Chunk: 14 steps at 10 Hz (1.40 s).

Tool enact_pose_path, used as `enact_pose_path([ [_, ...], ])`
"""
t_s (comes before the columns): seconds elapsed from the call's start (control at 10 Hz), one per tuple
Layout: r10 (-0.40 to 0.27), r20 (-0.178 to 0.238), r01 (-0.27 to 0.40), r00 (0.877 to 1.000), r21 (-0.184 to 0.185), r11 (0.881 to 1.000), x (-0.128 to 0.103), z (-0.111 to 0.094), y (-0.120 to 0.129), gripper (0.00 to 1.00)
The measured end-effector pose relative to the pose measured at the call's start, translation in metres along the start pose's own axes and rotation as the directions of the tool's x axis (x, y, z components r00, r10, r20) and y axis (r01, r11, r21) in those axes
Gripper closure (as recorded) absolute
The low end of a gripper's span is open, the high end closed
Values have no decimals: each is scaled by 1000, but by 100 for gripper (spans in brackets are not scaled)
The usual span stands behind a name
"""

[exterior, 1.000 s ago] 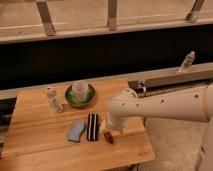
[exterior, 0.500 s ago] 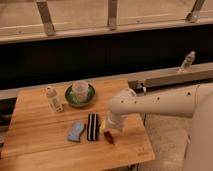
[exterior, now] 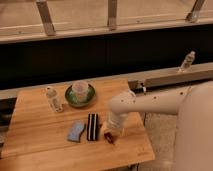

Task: Place the pepper in the ceramic cup

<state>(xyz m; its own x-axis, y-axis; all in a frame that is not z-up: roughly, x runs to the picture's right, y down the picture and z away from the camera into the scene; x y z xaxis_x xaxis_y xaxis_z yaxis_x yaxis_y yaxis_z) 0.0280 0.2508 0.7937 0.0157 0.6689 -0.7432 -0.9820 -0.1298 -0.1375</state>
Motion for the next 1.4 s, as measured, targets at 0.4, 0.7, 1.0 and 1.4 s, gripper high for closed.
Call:
enact_pose_path([
  [0.4, -31, -21, 30, 999, -27, 999, 2, 12, 16, 44],
  [0.7, -40, -2, 40, 999, -50, 998, 3, 5, 22, 72],
  [1.0, -44, 7, 45, 999, -90, 995, 5, 1, 25, 99],
  [1.4, -35, 9, 36, 999, -130, 991, 8, 1, 24, 100],
])
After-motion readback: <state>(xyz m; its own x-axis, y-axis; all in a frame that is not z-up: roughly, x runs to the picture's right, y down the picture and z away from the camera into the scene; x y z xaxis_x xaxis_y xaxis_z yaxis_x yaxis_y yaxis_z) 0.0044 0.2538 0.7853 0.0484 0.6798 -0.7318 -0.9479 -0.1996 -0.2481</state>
